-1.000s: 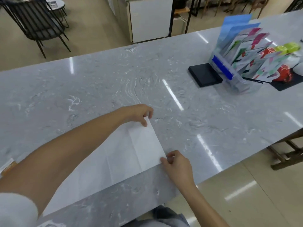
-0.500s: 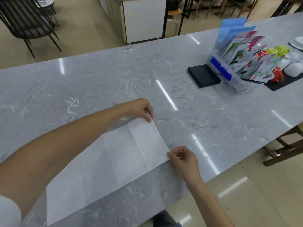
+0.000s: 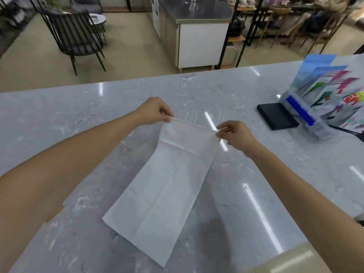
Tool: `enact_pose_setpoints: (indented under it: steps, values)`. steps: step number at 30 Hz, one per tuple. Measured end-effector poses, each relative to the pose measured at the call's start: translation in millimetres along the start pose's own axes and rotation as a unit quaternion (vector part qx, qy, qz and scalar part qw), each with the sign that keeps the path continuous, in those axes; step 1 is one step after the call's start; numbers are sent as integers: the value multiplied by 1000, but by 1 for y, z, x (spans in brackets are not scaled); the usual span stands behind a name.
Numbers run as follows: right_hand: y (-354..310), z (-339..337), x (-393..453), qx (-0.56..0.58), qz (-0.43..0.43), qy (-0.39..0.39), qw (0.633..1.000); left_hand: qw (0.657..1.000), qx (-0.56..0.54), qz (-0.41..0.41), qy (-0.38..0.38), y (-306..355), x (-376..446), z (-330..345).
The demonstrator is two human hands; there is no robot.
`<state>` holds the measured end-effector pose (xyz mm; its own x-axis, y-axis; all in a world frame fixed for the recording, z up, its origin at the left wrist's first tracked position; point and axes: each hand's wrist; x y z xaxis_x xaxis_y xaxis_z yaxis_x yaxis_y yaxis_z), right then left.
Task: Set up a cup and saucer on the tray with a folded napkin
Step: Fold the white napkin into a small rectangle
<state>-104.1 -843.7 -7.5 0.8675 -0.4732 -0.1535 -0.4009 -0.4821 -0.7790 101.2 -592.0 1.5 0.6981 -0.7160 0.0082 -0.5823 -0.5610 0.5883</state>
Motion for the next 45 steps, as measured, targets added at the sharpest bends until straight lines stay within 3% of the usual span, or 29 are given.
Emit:
enact_pose_setpoints:
  steps: [4,11,20,24,35,45]
  values:
    - [-50,14,37,-69,-86,-26,994,997,2,-24,79,-25,-10,-40]
    - [-81,27,6,-116,-158,-8,981,993,-8,-7,115,-31,-71,-68]
    - [-51,50,-116,-100,-228,16,968,989,16,93,118,-21,-186,-49]
    - [-26,68,-153,-98,-256,35,961,988,-23,104,113,-31,-230,-24]
    - [46,138,-234,-79,-225,1,971,992,-46,48,104,-71,-322,73]
    - [65,161,-258,-148,-235,1,961,995,-39,45,78,-73,-341,86]
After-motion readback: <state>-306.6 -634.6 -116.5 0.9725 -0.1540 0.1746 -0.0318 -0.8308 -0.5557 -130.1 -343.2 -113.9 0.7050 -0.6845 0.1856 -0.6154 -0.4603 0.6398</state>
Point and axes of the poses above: each hand's wrist, its own x-axis towards the middle knuckle, its own z-axis out of the palm, y = z × x, and after that the axes turned 2 degrees about y, right-handed
